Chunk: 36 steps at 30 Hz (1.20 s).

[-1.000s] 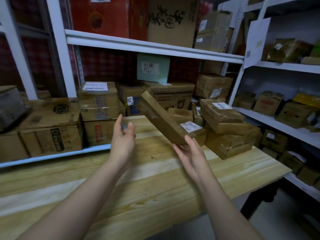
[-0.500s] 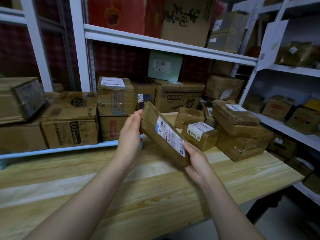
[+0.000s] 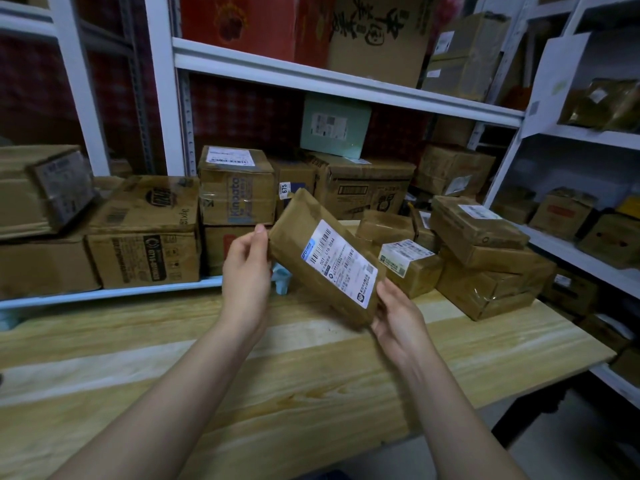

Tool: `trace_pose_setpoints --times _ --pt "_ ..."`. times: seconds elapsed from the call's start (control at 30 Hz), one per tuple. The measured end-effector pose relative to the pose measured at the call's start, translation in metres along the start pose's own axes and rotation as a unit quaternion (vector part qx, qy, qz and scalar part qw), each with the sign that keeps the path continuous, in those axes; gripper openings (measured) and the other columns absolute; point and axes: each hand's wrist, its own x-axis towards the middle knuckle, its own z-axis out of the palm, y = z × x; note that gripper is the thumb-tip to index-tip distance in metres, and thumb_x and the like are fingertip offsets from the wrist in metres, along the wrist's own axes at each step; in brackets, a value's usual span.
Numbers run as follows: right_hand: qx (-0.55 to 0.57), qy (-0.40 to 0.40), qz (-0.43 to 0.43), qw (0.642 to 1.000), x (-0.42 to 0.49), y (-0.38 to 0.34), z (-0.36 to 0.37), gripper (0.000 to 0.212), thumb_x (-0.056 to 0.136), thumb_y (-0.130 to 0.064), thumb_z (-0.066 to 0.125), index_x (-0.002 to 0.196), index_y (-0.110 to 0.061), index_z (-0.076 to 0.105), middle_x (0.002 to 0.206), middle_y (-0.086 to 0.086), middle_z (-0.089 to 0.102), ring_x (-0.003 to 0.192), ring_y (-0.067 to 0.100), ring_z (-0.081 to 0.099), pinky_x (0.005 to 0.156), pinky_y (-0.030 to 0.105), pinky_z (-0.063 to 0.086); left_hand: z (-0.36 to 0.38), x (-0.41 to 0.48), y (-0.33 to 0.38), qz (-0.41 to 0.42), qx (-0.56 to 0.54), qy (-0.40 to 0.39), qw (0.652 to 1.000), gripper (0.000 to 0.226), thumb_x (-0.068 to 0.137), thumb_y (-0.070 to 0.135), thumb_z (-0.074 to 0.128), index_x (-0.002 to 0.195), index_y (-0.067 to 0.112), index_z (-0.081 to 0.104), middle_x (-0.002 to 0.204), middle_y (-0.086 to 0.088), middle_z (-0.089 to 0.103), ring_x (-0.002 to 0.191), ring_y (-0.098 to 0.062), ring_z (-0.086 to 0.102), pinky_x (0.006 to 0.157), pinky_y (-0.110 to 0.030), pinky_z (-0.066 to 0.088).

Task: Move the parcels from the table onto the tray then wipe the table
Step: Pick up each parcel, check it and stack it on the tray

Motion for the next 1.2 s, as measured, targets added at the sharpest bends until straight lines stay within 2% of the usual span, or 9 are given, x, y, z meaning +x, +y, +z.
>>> trace_pose_setpoints --times 0.1,0.3,0.4,0.5,0.67,0.77,0.97,1.07,1.2 --pt "0.013 0.0 -0.009 1.0 -0.002 -0.002 -0.002 0.027 0.102 -0.012 0.052 0.126 -0.016 0.066 0.114 0.006 0.075 0.1 0.016 0.072 0.073 0.028 0.062 -0.002 0.0 -0.006 0.024 0.017 0.02 0.999 0.026 0.096 0.043 0.05 0.088 0.026 0.068 0.091 0.008 0.071 0.093 -0.009 0.063 0.093 -0.04 0.049" --pt "0.033 0.017 -0.032 0.999 -0.008 -0.008 0.001 0.02 0.102 -0.012 0.052 0.108 -0.027 0.064 0.11 0.006 0.075 0.102 0.02 0.069 0.094 0.043 0.055 -0.003 -0.002 -0.01 0.025 0.011 0.042 0.999 0.028 0.098 0.038 0.049 0.103 0.023 0.073 0.104 0.008 0.073 0.105 -0.005 0.063 0.103 -0.036 0.045" --pt "0.042 0.033 -0.037 0.998 -0.008 -0.007 0.002 0.028 0.104 -0.022 0.05 0.13 -0.02 0.058 0.117 0.009 0.073 0.112 0.027 0.067 0.103 0.049 0.05 -0.004 -0.004 -0.01 0.023 0.014 0.023 0.999 0.026 0.099 0.032 0.048 0.109 0.023 0.071 0.105 0.008 0.071 0.097 -0.005 0.061 0.095 -0.03 0.046" --pt "0.055 0.038 -0.03 0.997 -0.006 -0.004 0.005 0.039 0.103 -0.036 0.049 0.138 -0.019 0.054 0.128 0.011 0.068 0.117 0.027 0.065 0.108 0.05 0.046 -0.004 -0.003 -0.013 0.01 0.015 -0.005 1.0 0.023 0.099 0.029 0.05 0.11 0.026 0.069 0.085 0.007 0.064 0.075 -0.003 0.055 0.077 -0.023 0.045" --pt "0.097 0.055 -0.013 0.994 -0.006 -0.005 0.004 0.06 0.101 -0.046 0.048 0.153 -0.019 0.036 0.154 0.012 0.043 0.136 0.035 0.047 0.109 0.049 0.042 -0.003 -0.005 -0.016 -0.001 0.011 -0.014 1.0 0.015 0.096 0.027 0.056 0.109 0.024 0.063 0.077 0.007 0.062 0.065 0.001 0.058 0.062 -0.014 0.044" --pt "0.11 0.052 -0.009 0.993 -0.004 -0.006 0.002 0.065 0.1 -0.049 0.046 0.156 -0.021 0.029 0.158 0.011 0.038 0.135 0.039 0.046 0.104 0.047 0.045 -0.004 -0.006 -0.017 -0.003 0.01 -0.014 1.0 0.01 0.095 0.026 0.058 0.104 0.023 0.062 0.075 0.007 0.063 0.059 0.007 0.059 0.06 -0.01 0.045" --pt "0.128 0.051 0.003 0.991 -0.007 -0.009 0.0 0.064 0.099 -0.045 0.05 0.155 -0.02 0.03 0.152 0.017 0.043 0.124 0.037 0.054 0.101 0.045 0.05 -0.009 -0.009 -0.015 -0.009 0.018 -0.005 1.0 0.009 0.093 0.027 0.06 0.1 0.023 0.064 0.079 0.007 0.065 0.07 0.0 0.059 0.066 -0.013 0.046" --pt "0.14 0.047 0.01 0.989 -0.008 -0.011 0.002 0.063 0.098 -0.046 0.051 0.154 -0.024 0.031 0.145 0.017 0.049 0.12 0.036 0.056 0.103 0.048 0.049 -0.012 -0.01 -0.017 -0.019 0.012 -0.006 1.0 0.007 0.093 0.025 0.062 0.098 0.024 0.066 0.085 0.008 0.068 0.081 -0.002 0.063 0.078 -0.018 0.049" --pt "0.178 0.03 0.027 0.983 -0.01 -0.01 0.008 0.067 0.092 -0.055 0.053 0.147 -0.021 0.037 0.135 0.015 0.058 0.114 0.031 0.061 0.087 0.044 0.054 -0.011 -0.008 -0.021 -0.019 0.009 -0.013 1.0 0.006 0.09 0.019 0.065 0.092 0.025 0.066 0.083 0.005 0.07 0.08 -0.005 0.065 0.077 -0.018 0.049"
